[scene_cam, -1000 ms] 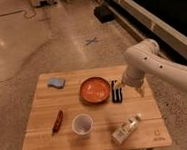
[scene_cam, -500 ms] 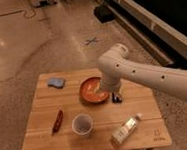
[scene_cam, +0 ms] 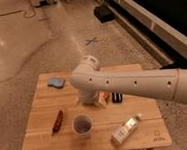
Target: Place the pepper on the white sponge
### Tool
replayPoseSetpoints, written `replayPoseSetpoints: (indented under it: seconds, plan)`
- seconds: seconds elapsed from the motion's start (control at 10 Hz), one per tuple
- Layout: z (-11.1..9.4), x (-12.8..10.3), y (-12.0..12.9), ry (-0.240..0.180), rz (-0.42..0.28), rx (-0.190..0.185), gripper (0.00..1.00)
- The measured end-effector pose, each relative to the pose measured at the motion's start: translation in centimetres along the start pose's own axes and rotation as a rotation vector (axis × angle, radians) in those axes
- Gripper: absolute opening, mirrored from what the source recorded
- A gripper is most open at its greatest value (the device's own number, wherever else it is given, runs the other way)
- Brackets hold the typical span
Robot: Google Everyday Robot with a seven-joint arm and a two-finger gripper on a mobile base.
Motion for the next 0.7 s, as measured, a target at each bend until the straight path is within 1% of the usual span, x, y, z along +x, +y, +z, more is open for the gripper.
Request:
replayPoseSetpoints:
  seconds: [0.1, 0.3, 0.4, 0.5, 0.7]
  plan:
    - [0.1, -0.3, -1.1, -0.004, -0.013, -0.004, 0.8]
    - [0.4, -0.4, -4.5, -0.01, -0.055, -0.003, 0.8]
    - [0.6, -0.5, -5.8, -0.012, -0.07, -0.006, 0.8]
    - [1.1, -1.0, -7.2, -0.014, -0.085, -0.008, 0.8]
    - [2.0, -1.9, -10.8, -0.02, -0.113, -0.002, 0.8]
